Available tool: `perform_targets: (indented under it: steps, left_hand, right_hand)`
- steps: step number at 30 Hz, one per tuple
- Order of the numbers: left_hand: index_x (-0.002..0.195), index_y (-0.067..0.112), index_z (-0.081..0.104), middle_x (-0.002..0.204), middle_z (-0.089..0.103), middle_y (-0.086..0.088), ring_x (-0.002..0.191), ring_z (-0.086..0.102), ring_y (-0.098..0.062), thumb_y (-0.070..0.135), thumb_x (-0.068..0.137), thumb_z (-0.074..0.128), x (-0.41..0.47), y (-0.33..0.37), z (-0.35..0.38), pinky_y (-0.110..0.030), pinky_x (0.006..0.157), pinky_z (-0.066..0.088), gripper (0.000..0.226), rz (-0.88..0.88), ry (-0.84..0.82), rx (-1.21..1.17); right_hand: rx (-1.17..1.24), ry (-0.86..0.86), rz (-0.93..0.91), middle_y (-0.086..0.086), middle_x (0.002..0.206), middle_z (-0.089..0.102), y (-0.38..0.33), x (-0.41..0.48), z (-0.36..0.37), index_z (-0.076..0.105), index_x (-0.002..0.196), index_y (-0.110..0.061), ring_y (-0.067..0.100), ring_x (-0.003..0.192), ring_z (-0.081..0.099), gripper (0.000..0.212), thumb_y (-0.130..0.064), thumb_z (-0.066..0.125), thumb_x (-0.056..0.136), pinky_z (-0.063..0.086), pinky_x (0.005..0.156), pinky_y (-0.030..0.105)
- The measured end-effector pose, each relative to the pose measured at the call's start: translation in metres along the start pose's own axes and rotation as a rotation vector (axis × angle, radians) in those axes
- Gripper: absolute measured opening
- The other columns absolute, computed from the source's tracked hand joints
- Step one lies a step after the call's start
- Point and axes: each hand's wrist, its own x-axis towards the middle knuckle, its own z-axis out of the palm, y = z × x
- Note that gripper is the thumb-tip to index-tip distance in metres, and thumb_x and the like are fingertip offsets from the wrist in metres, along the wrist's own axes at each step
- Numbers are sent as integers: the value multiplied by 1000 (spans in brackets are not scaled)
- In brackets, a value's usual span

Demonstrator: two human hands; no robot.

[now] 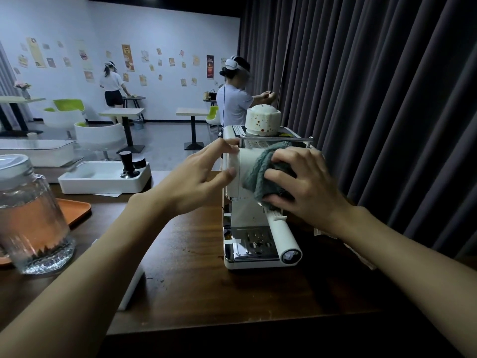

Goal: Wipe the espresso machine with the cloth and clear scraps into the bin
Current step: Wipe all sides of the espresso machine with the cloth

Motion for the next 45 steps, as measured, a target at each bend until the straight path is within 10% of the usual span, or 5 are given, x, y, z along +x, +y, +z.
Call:
perform_targets:
  steps: [9, 19, 31, 45]
  left_hand:
    - [143, 33, 35, 150, 35, 24, 127, 48, -4, 60, 96, 25, -5, -2, 1, -37, 106, 39, 55, -20, -5, -5]
    - [135, 35, 37, 147, 38, 24, 109, 49, 10, 63, 94, 29, -3, 4, 5, -37, 99, 41, 50, -33, 18, 9]
    - [129, 35, 33, 149, 42, 16, 114, 60, -19, 64, 92, 34, -3, 14, 7, -42, 91, 49, 47, -30, 65, 107]
    - [116, 25, 37, 141, 50, 1, 118, 52, -18, 49, 85, 64, 6, 23, 16, -38, 88, 49, 47, -33, 158, 174]
  right_hand:
    - [22, -53, -271, 6, 128, 44, -9, 23, 9, 64, 109, -21, 29, 120, 46, 28, -41, 64, 90, 37, 97, 45]
    - [101, -2, 184, 7, 123, 53, 3, 2, -6, 61, 111, -14, 28, 117, 49, 50, -44, 78, 73, 36, 95, 43]
    - [52, 10, 229, 8, 127, 47, 26, -35, -20, 52, 116, -17, 32, 119, 46, 46, -41, 70, 81, 37, 96, 44]
    - [-43, -40, 114, 15, 126, 56, 9, -24, -19, 57, 116, -13, 33, 121, 48, 36, -32, 66, 86, 38, 100, 46]
